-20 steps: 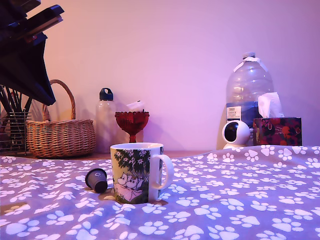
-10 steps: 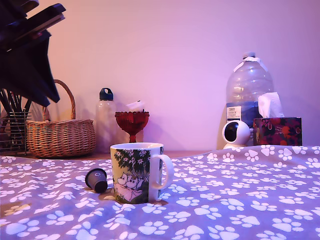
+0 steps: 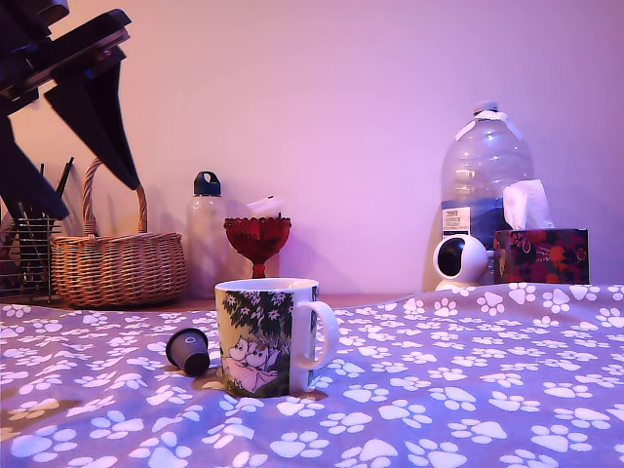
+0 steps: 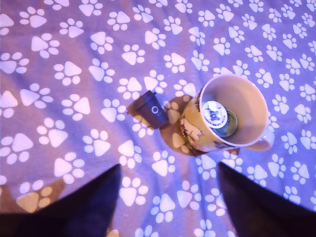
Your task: Pick the coffee capsule and then drop it inside the coffee cup in front of you
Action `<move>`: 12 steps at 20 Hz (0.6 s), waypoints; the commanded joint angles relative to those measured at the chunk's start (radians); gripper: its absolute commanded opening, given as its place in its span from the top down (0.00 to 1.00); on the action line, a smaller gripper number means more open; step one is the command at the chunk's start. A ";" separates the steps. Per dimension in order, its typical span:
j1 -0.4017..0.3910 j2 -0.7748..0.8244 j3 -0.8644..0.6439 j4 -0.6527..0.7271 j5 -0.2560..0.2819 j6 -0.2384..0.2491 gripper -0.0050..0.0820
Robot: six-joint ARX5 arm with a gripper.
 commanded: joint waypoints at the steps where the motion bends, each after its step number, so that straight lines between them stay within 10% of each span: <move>1: -0.003 -0.013 -0.025 0.013 -0.006 -0.006 0.18; 12: -0.003 -0.013 -0.025 0.045 -0.018 -0.055 0.18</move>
